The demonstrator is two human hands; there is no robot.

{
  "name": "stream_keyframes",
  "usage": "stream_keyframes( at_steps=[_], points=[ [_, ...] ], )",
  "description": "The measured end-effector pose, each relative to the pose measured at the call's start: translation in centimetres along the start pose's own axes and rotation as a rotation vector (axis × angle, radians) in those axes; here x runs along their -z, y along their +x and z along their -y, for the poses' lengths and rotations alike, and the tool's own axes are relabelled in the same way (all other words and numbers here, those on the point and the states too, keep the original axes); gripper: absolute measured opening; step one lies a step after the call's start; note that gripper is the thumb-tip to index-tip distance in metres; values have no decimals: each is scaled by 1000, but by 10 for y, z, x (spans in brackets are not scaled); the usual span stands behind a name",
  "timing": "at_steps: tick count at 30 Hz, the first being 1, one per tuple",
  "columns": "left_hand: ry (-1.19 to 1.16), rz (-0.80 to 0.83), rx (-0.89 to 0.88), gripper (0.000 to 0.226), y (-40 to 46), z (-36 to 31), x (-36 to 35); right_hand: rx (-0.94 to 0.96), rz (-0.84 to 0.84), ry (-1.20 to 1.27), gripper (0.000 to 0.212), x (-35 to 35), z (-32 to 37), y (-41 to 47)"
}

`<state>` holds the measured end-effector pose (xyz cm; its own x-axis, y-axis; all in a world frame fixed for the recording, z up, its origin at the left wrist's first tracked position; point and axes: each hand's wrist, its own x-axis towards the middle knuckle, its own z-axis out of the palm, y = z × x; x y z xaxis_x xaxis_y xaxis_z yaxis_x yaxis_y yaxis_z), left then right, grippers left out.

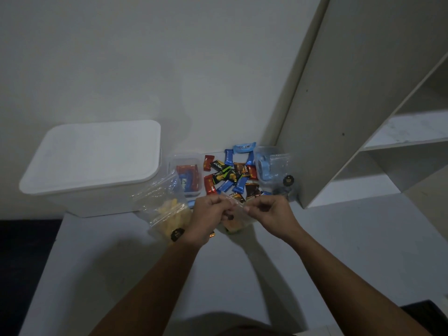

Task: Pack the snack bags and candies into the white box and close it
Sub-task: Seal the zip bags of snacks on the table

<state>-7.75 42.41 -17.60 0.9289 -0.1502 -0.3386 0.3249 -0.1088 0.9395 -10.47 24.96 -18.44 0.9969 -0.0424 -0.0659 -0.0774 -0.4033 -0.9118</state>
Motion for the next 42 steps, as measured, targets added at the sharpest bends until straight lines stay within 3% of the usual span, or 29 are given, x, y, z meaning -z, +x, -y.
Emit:
stream_keyframes(
  at_steps=[3,8,16,20,22,24,26,29,32,37,42],
  points=[
    [53,31,-52,11,0,-1,0,-80,-2,74,17,0,1,2],
    [100,71,-86,13,-2,-3,3,-151,53,91,16,-1,1,1],
    [99,-43,-57,7,3,11,8,-20,136,-116,26,0,6,2],
    [194,-20,-139,33,5,20,20,4,258,-223,27,5,9,8],
    [267,-9,-177,17,2,21,25,18,305,-240,22,4,11,12],
    [250,-55,-171,8,-1,23,30,18,296,-215,21,-1,11,16],
    [188,-125,-140,14,-5,30,37,9,322,-222,18,-7,10,20],
    [56,-155,-51,7,-14,41,53,33,416,-415,11,-22,6,25],
    [91,-203,7,13,-23,51,67,79,409,-508,2,-43,4,32],
    [151,-324,88,11,-25,68,90,79,452,-524,5,-80,6,42],
    [272,-479,74,31,-27,66,94,51,424,-500,7,-103,6,50]
  ],
)
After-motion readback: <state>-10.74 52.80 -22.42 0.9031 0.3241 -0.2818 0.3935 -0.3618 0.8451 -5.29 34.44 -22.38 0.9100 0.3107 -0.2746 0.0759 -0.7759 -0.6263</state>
